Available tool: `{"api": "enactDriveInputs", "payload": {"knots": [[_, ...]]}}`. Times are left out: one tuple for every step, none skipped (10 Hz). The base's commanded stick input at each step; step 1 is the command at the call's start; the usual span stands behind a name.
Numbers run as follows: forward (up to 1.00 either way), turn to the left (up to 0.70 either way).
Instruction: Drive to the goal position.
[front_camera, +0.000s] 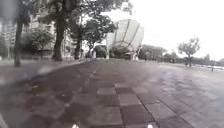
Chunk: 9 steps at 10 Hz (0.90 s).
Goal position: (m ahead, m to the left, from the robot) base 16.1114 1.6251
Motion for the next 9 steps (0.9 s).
{"api": "enactDriveInputs", "payload": {"knots": [[0.85, 0.01], [0.85, 0.01], [0.85, 0.01], [0.85, 0.01], [0.85, 0.01], [0.85, 0.01], [0.85, 0.01], [0.85, 0.01], [0.85, 0.01]]}}
